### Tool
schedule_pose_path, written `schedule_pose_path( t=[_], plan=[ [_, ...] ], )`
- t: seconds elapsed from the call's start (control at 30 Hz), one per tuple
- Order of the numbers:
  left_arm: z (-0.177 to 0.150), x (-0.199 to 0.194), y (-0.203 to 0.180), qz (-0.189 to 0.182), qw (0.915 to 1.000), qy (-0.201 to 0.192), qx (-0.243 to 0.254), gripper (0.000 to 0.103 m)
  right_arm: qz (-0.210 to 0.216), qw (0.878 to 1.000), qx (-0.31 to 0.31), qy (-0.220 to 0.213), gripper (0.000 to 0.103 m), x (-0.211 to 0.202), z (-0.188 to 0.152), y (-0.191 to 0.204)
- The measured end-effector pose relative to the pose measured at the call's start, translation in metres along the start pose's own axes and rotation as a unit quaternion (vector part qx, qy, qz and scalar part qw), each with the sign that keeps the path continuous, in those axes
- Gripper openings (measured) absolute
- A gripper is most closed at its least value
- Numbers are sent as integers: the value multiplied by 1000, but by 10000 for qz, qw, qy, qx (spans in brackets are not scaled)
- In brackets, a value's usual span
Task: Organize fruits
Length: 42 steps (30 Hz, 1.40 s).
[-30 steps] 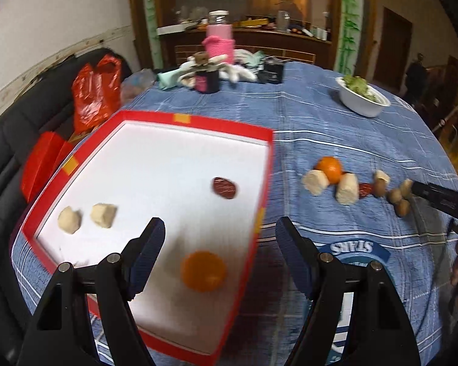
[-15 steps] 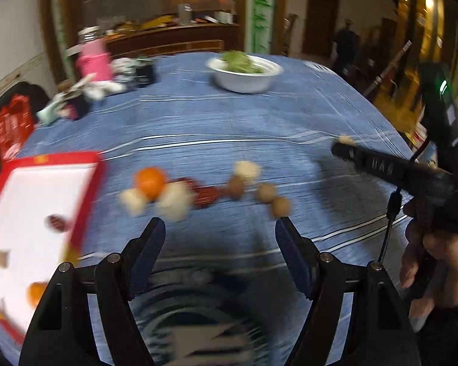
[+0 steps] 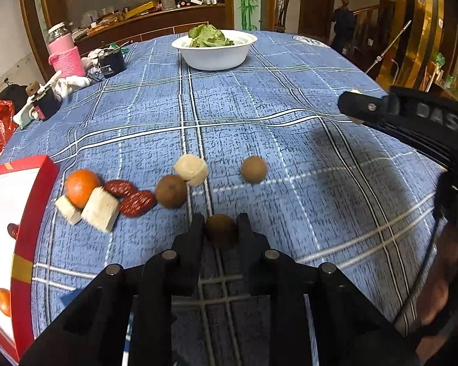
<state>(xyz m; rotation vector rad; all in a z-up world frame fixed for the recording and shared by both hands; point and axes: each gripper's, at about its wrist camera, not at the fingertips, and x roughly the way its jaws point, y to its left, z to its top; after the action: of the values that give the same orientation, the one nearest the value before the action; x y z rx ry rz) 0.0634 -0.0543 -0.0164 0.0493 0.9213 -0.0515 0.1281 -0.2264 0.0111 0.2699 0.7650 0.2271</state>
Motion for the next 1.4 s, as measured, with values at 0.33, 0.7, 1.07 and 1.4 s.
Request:
schedule_pose_path(
  t=[0.33,0.7,1.07,1.4],
  plan=[
    [-32,-48,59,121,9982,-249,-531,19,-154,9996,-231,70,30,1,-5,9],
    [-50,-76,102,119,9936,-523,-991,19,-120,9986,-479,205,30,-52,-50,25],
    [-61,-85,141,333,9873,-525,-1463,19,306,9927,-1037,528,30,-58,-94,84],
    [-67,-92,171,393,9810,-524,-1825,19,519,9867,-1417,610,30,-58,-104,125]
  ],
)
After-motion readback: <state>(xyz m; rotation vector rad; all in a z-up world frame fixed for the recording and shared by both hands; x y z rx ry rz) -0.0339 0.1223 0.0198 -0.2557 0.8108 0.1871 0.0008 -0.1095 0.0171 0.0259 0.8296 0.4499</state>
